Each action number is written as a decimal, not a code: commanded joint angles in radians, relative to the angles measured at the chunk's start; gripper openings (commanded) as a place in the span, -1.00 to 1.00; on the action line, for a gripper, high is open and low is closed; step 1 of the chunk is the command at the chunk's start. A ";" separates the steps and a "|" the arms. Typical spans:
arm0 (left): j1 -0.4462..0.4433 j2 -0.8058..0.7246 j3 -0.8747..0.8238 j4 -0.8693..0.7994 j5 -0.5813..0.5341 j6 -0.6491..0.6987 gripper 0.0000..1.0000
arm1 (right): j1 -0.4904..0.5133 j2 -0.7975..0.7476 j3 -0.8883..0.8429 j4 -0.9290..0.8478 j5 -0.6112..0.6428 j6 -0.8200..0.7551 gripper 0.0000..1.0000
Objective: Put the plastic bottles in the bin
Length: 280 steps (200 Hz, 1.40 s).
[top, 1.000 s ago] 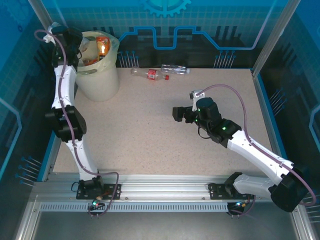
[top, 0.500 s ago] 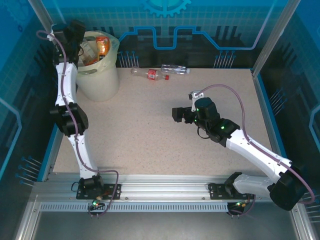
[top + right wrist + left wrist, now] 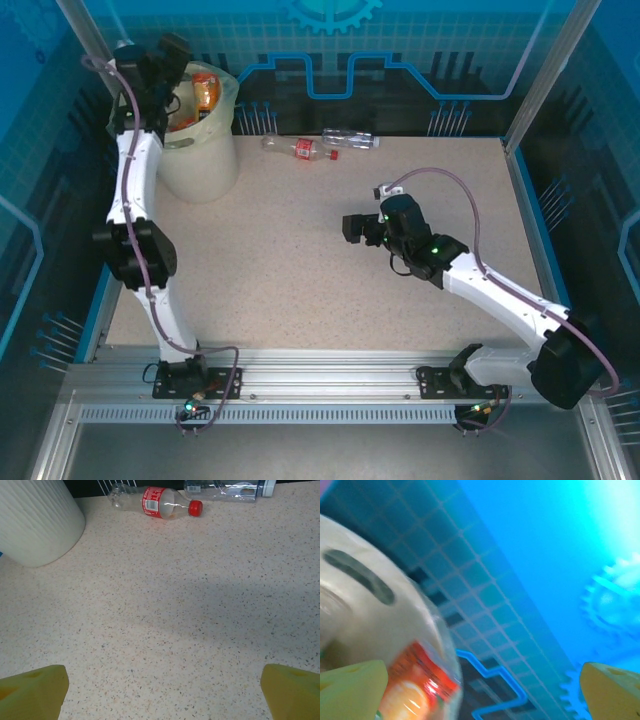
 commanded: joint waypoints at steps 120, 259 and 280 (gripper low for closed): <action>-0.592 -0.235 -0.429 0.238 -0.285 0.436 0.98 | -0.217 0.182 0.143 0.089 -0.257 0.102 1.00; -0.588 0.348 0.083 -0.261 -0.356 0.263 0.98 | -0.310 0.304 0.194 0.152 -0.394 0.161 0.96; -0.570 0.344 0.043 -0.230 -0.320 0.262 0.98 | -0.326 0.386 0.248 0.169 -0.457 0.162 0.94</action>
